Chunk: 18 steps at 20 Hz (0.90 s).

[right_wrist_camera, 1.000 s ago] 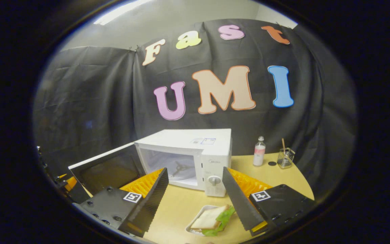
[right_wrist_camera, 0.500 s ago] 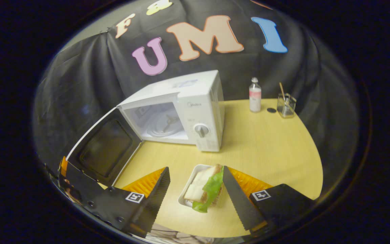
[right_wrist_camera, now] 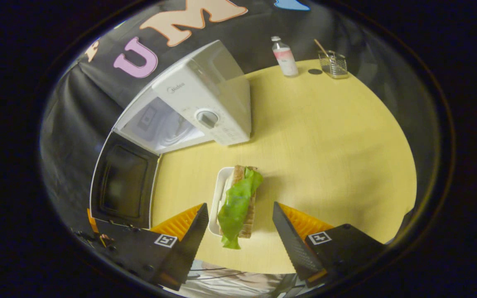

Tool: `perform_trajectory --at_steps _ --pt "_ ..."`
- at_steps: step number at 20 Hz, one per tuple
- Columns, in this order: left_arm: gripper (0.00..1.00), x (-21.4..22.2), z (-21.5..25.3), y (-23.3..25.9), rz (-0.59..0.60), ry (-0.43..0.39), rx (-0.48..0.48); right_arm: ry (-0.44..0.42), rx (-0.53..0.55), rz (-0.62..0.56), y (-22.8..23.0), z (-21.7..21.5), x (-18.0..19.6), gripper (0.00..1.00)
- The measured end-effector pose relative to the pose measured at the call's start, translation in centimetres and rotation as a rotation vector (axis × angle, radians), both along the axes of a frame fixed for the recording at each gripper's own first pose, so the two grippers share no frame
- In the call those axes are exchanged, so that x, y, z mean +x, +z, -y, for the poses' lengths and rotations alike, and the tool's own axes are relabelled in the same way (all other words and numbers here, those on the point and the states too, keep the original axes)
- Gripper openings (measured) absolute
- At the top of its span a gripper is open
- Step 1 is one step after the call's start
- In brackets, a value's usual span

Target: Open the microwave oven with the left hand, put the food in, and close the microwave oven.

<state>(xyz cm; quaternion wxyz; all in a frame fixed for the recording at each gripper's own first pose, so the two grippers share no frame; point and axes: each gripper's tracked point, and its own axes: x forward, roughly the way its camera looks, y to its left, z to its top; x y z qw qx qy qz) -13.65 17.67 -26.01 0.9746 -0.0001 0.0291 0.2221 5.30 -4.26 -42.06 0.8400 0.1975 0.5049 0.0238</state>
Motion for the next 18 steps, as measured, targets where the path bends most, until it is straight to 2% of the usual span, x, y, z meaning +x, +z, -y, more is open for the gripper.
perform_trajectory --at_steps 1,2,3,4,5,6,7,8,9,10,11,12,13,14,15,18 --pt "0.93 0.0 -0.1 0.0 0.006 0.001 -0.001 -0.010 -0.005 -0.006 -0.6 0.1 0.3 0.98" --pt "0.93 0.1 -0.4 -0.1 0.002 0.010 0.001 -0.008 -0.004 -0.017 -1.2 0.0 0.4 0.98" --pt "0.93 0.3 -0.5 0.0 0.002 0.014 0.006 -0.001 0.011 -0.026 -1.7 -0.6 0.3 0.89" --pt "0.88 0.4 -0.2 -0.1 0.005 0.004 0.001 -0.002 0.033 -0.038 -2.1 -1.0 0.2 0.86" --pt "0.93 0.4 0.0 -0.2 0.007 -0.005 -0.009 -0.002 0.052 -0.049 -2.5 -1.5 0.1 0.86" --pt "0.93 0.6 -0.2 -0.5 0.002 -0.003 -0.010 -0.007 0.063 -0.062 -3.1 -1.7 0.0 0.87" --pt "0.93 0.6 -0.4 -0.7 -0.005 0.003 -0.007 -0.016 0.067 -0.073 -3.7 -1.8 0.0 0.87" --pt "0.88 0.7 -0.4 -0.8 -0.010 0.000 -0.005 -0.028 0.093 -0.080 -3.9 -2.1 0.0 0.86" --pt "0.93 0.7 -0.5 -0.9 -0.011 0.000 -0.005 -0.045 0.114 -0.086 -3.9 -2.2 0.0 0.58" --pt "0.93 0.7 -0.6 -0.9 -0.015 0.002 -0.003 -0.049 0.114 -0.079 -4.0 -2.0 0.3 0.46" --pt "0.88 0.8 -0.7 -1.0 -0.019 0.002 -0.001 -0.057 0.118 -0.069 -4.1 -2.2 0.2 0.51" --pt "0.93 0.7 -0.7 -1.1 -0.018 0.002 -0.002 -0.063 0.114 -0.052 -3.7 -2.1 0.3 0.43" --pt "0.88 0.7 -0.7 -1.2 -0.018 0.001 -0.003 -0.056 0.102 -0.033 -3.6 -2.1 0.2 0.42" --pt "0.88 0.6 -0.6 -1.2 -0.019 -0.001 -0.005 -0.055 0.104 -0.020 -3.4 -2.3 0.1 0.42" --pt "0.88 0.9 -0.5 -1.1 -0.019 -0.007 -0.009 -0.077 0.116 -0.016 -3.3 -2.4 0.1 0.35" --pt "0.88 1.1 -0.4 -1.3 -0.022 -0.015 -0.008 -0.087 0.115 0.023 -2.4 -2.3 0.0 0.35"
